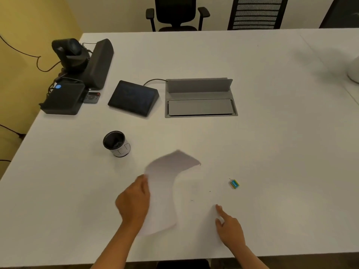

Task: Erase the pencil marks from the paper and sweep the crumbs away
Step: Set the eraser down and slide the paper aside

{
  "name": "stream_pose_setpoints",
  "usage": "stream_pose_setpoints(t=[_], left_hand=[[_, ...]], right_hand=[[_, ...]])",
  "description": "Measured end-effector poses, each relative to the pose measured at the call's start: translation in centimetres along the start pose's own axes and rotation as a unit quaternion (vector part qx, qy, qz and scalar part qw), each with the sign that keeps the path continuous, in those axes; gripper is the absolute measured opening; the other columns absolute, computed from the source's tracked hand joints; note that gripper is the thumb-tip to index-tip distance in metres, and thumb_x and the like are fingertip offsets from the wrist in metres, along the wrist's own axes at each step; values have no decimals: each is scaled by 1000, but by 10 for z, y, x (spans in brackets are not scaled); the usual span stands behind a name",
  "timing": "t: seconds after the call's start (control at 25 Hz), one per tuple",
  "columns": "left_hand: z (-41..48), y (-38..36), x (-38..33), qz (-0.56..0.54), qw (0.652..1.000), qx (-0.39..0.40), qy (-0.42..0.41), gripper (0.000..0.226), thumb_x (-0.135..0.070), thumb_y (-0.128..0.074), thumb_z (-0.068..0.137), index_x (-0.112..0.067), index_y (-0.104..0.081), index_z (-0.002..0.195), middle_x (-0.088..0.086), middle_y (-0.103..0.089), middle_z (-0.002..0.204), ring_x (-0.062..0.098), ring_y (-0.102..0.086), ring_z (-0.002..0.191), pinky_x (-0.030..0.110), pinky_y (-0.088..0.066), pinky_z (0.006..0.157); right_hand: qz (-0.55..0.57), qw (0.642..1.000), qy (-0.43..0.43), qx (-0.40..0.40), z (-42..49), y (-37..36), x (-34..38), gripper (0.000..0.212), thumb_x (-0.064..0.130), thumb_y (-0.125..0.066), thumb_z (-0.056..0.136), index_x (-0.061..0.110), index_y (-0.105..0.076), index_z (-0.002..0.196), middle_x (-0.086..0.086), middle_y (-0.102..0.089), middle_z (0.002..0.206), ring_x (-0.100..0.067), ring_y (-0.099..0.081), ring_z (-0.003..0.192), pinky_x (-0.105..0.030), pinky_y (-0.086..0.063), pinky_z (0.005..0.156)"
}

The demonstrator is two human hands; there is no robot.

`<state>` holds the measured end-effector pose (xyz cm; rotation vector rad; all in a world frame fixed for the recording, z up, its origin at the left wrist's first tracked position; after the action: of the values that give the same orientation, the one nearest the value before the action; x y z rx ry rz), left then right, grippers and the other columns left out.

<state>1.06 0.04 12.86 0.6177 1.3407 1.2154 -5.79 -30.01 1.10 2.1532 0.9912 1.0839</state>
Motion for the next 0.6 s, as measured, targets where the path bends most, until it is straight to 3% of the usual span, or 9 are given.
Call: stream_pose_setpoints(t=[0.08, 0.12, 0.2, 0.4, 0.48, 0.52, 0.56, 0.6], left_hand=[[0, -1, 33, -40, 991, -12, 129, 37, -29, -52, 103, -12, -68, 74, 10, -55, 49, 30, -51, 41, 25, -33, 48], [-1, -5, 47, -48, 987, -2, 156, 43, -35, -49, 103, -12, -62, 69, 7, -53, 49, 30, -51, 43, 26, -34, 48], [-4, -17, 71, -46, 982, 19, 182, 49, -42, -46, 102, -15, -54, 63, 4, -51, 50, 28, -50, 44, 29, -39, 48], [-1, -54, 118, -19, 968, 55, 245, 51, -44, -43, 103, -9, -54, 67, 7, -51, 53, 27, -47, 45, 29, -36, 49], [4, -65, 120, 0, 971, 58, 230, 50, -43, -44, 104, -9, -50, 68, 7, -50, 53, 25, -44, 43, 28, -35, 49], [7, -71, 121, 5, 972, 64, 227, 49, -42, -44, 104, -9, -49, 69, 8, -51, 55, 25, -44, 44, 29, -34, 49], [11, -79, 123, 10, 971, 73, 228, 48, -42, -43, 104, -9, -49, 70, 10, -54, 58, 26, -45, 46, 29, -34, 50], [15, -86, 124, 16, 969, 86, 229, 47, -42, -42, 104, -9, -49, 71, 12, -56, 61, 27, -46, 48, 29, -34, 50]], right_hand=[[15, 1000, -2, -5, 0, -3, 0, 52, 26, -45, 98, 33, -25, 146, 3, -63, 83, -4, -51, 59, -17, -47, 66], [19, 1000, -2, -10, 0, -5, -2, 53, 26, -46, 98, 34, -26, 146, 5, -61, 76, -5, -52, 56, -18, -48, 64], [14, 1000, 1, -20, 1, -10, -6, 54, 27, -46, 97, 34, -24, 146, 6, -56, 64, -9, -55, 57, -20, -51, 63], [-11, 999, -4, -32, -1, -19, -8, 54, 32, -42, 98, 36, -20, 147, 6, -57, 64, -10, -57, 61, -20, -51, 63], [-64, 995, 30, -66, -2, -20, -9, 53, 38, -38, 97, 33, -22, 147, 3, -66, 84, -14, -61, 83, -25, -51, 75], [-96, 991, 58, -72, -4, -22, -11, 54, 43, -35, 96, 32, -22, 147, 1, -66, 111, -19, -56, 105, -30, -48, 88], [-116, 988, 77, -62, -5, -25, -12, 58, 48, -29, 95, 32, -17, 149, 4, -49, 140, -21, -40, 127, -33, -38, 102], [-131, 987, 89, -41, -7, -29, -14, 63, 54, -24, 94, 31, -8, 150, 9, -20, 156, -19, -19, 140, -34, -23, 112]])
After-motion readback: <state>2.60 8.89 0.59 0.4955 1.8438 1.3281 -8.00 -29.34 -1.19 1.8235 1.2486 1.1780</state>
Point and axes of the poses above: each hand's wrist, its own z-axis towards the middle knuckle, its own y-axis out of the back of the hand, x = y × z, the point moved 3 cm from there along z, towards the middle knuckle
